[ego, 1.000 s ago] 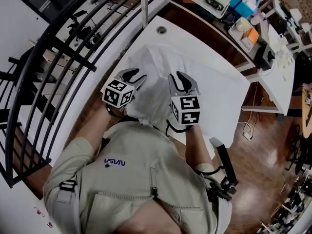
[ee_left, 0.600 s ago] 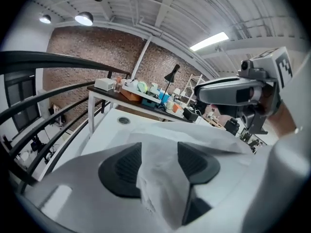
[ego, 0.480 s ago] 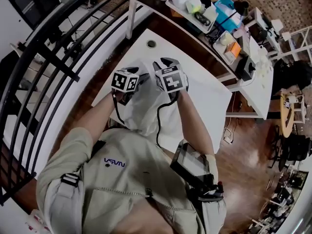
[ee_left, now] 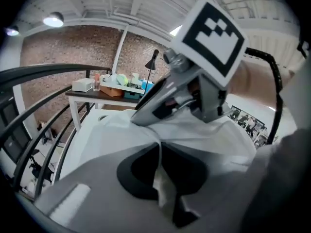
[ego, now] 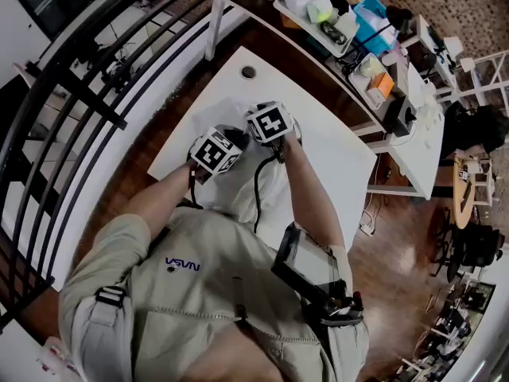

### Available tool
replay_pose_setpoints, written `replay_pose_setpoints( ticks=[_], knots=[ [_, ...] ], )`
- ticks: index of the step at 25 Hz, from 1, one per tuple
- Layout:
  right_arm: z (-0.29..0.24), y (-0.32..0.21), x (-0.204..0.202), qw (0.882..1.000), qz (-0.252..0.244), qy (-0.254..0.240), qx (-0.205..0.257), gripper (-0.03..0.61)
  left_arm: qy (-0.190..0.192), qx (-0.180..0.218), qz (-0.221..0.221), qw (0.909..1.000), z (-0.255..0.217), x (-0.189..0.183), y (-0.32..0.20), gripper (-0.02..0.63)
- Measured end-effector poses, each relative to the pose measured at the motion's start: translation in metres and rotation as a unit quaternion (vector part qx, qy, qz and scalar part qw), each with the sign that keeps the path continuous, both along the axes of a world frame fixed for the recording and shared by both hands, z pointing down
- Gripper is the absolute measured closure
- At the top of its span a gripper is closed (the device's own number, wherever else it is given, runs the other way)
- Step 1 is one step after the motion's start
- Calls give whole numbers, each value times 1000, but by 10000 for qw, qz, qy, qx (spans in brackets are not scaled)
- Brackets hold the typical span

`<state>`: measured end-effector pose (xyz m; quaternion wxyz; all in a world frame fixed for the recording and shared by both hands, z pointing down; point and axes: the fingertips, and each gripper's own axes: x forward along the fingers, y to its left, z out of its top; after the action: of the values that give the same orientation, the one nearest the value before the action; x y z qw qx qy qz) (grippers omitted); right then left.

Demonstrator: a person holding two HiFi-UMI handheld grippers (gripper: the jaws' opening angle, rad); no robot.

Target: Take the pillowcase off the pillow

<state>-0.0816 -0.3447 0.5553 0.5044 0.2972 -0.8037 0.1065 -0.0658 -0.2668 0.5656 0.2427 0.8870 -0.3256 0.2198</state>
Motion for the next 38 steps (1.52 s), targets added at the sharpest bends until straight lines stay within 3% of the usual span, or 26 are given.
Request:
replay_pose_setpoints(
  ticks=[2,6,12,18,20,22,23,27,32,38],
  knots=[
    [-6,-7,-1,9996,132,20,260,571,-103,216,153,9996,-6,1,12,594],
    [-23,-31,11,9951,474,135,857,572,-57,608,413,9973,-23,1,38,594],
    [-42,-45,30,9918,674,-33,1087,572,69,907,213,9956,-44,-9,52,595],
    [-36,-37,143,9710,2162,525,870,572,557,1013,-335,9927,-57,-44,58,597],
    [-27,-25,161,9677,2436,233,603,572,593,1078,-427,9915,-57,-51,57,597],
    [-16,-16,154,9667,2490,-454,383,572,630,1019,-510,9915,-52,-54,48,597],
    [-13,-15,156,9650,2528,-571,408,572,631,962,-549,9918,-48,-54,42,597],
    [-16,-11,154,9660,2436,-612,608,567,332,1014,-466,9932,-43,-47,22,595],
    [-34,-11,138,9618,2262,-1110,1071,495,10,1074,-439,9932,-33,-39,12,581],
    [-72,17,118,9483,2219,-1494,1709,492,185,1140,-566,9917,-43,-50,16,541]
  ],
)
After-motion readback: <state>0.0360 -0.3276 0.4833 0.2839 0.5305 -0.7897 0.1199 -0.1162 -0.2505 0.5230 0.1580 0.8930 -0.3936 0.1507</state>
